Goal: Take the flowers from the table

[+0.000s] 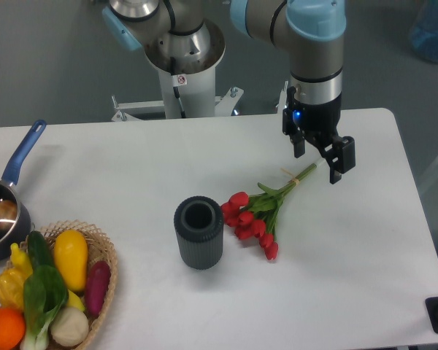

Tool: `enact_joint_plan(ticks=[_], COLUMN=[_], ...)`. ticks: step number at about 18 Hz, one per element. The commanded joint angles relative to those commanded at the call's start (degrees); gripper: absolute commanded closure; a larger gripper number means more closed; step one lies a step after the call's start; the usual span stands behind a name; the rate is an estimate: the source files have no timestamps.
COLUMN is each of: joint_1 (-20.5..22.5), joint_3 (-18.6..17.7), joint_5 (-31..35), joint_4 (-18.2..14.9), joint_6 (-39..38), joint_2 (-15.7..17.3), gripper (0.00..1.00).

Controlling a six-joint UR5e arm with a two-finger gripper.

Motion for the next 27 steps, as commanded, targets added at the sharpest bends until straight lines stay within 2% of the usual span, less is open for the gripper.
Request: enact_joint_plan(ticks=[4,9,17,22,27], joint_1=[-0.26,-0.79,1.49,1.84,4.39], joint_3=[1.05,0.18,-4.74,-9.4,-11.95], joint_5=[0.09,-0.87,-4.3,-4.39,-4.3], joint_4=[-0.09,-0.09,-0.35,-0.44,-0.88], joint_6=[0.18,0.09,-1.4,-2.98,-4.22], joint_2=[0.0,-0.26,-0.09,-0.09,-0.26], gripper=[0.0,0.0,0.0,0.0,0.0])
